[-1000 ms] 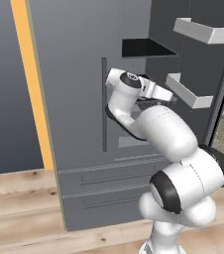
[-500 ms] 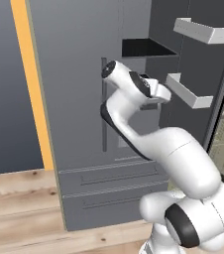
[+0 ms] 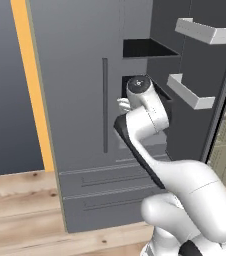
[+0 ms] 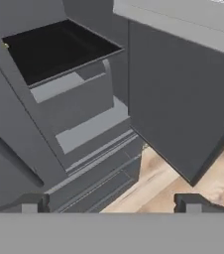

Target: Take the lemon wedge from the fridge and place it on the plate with fish on the dining counter.

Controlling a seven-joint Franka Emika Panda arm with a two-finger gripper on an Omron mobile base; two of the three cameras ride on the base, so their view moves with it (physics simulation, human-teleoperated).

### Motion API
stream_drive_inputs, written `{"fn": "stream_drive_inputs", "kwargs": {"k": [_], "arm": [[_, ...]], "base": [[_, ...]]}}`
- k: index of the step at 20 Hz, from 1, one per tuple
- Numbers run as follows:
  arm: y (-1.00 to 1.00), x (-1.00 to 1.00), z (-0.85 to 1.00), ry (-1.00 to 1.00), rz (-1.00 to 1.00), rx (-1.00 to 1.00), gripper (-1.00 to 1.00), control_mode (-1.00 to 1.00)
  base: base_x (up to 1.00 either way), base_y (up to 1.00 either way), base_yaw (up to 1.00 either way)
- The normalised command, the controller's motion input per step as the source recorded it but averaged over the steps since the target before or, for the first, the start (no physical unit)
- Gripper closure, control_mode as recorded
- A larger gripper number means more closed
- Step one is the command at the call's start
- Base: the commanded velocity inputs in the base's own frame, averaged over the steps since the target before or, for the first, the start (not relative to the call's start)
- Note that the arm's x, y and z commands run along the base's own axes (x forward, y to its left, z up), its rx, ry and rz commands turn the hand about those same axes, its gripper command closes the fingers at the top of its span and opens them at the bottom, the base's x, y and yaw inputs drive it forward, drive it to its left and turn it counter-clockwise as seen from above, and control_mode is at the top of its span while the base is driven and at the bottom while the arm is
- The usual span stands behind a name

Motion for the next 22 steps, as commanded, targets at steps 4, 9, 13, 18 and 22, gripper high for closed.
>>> {"fn": "stream_drive_inputs", "kwargs": {"k": [4,9,13,18,22], "arm": [[0.97,0.20,-0.14,-0.03,0.18,0.13,-1.00,-1.00],[0.45,0.14,-0.06,-0.09,0.59,0.01,-1.00,-1.00],[0.14,0.12,0.00,-0.06,0.31,-0.03,-1.00,-1.00],[0.00,0.41,-0.01,-0.09,0.00,-0.01,-1.00,-1.00],[0.00,0.84,0.00,-0.01,0.00,0.00,-1.00,-1.00]], "base": [[0.00,0.00,0.00],[0.00,0.00,0.00],[0.00,0.00,0.00],[0.00,0.00,0.00],[0.00,0.00,0.00]]}}
